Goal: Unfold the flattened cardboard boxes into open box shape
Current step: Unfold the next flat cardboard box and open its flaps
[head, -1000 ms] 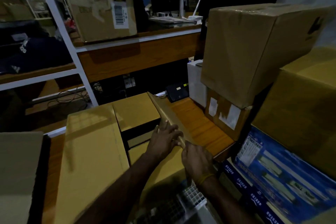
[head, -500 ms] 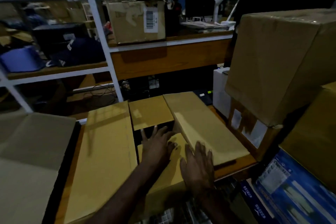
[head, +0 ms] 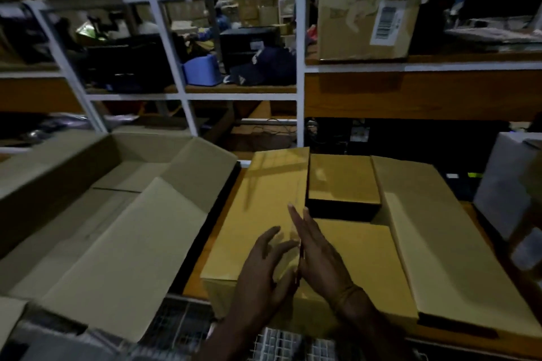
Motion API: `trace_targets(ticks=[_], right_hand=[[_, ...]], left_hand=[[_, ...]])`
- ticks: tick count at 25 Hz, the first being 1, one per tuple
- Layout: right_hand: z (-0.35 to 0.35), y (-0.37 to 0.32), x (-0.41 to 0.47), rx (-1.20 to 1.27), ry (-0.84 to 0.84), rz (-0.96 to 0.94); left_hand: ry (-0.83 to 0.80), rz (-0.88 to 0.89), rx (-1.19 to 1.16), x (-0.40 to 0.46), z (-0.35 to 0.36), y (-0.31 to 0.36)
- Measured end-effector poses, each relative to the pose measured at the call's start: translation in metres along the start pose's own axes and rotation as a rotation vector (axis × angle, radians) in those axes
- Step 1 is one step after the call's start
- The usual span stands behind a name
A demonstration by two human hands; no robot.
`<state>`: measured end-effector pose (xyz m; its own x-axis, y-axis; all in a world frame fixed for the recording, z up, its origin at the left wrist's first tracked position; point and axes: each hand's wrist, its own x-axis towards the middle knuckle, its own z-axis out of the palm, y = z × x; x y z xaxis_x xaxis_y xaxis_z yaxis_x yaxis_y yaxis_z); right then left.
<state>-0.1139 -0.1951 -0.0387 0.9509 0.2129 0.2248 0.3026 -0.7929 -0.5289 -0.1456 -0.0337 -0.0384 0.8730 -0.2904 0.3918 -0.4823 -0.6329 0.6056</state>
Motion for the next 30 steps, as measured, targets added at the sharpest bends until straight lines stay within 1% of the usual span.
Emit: trace_targets(ticks=[3,6,7,8,10,13,15,17,19,20,22,23,25,26,28,30], right_hand=[[0.009,-0.018,0.016,0.155,0.15,-0.02],[0.02,-0.037,0.035,0.242,0.227,-0.03],[0.023,-0.045,0.042,0.26,0.242,-0.06],[0.026,-0.053,0.05,0.271,0.249,-0.092],[0.031,-0.068,0.064,0.277,0.244,-0.146],[0.043,-0.085,0.081,0.256,0.181,-0.179],[0.054,-0.09,0.085,0.233,0.108,-0.224],[0.065,-0.094,0.088,0.237,0.007,-0.338],[0.073,-0.099,0.092,0.246,-0.128,-0.401],[0.077,-0.101,0.093,0.222,-0.189,-0.408],[0.085,-0.101,0.097,0.139,-0.25,-0.411],[0.089,-0.1,0.1,0.107,-0.272,-0.404],[0.095,-0.096,0.104,0.062,-0.319,-0.38],[0.097,-0.094,0.106,0.042,-0.338,-0.37],[0.101,-0.087,0.109,0.016,-0.349,-0.364],[0.105,-0.079,0.109,-0.003,-0.328,-0.364]], left_hand=[[0.248,0.119,0.05,-0.008,-0.017,-0.005],[0.46,0.229,0.148,-0.018,-0.037,-0.009],[0.494,0.25,0.169,-0.022,-0.043,-0.01],[0.509,0.235,0.189,-0.026,-0.05,-0.012],[0.468,0.141,0.146,-0.031,-0.064,-0.012],[0.525,0.239,0.25,-0.035,-0.073,-0.039],[0.551,0.207,0.332,-0.033,-0.079,-0.06],[0.54,0.146,0.367,-0.032,-0.085,-0.069],[0.502,0.097,0.342,-0.033,-0.091,-0.081],[0.483,0.076,0.317,-0.034,-0.093,-0.088],[0.472,0.021,0.296,-0.033,-0.097,-0.1],[0.466,-0.022,0.309,-0.033,-0.099,-0.105],[0.428,-0.112,0.41,-0.032,-0.1,-0.114],[0.383,-0.161,0.486,-0.032,-0.099,-0.118],[0.228,-0.262,0.568,-0.032,-0.094,-0.121],[0.114,-0.354,0.514,-0.034,-0.087,-0.123]])
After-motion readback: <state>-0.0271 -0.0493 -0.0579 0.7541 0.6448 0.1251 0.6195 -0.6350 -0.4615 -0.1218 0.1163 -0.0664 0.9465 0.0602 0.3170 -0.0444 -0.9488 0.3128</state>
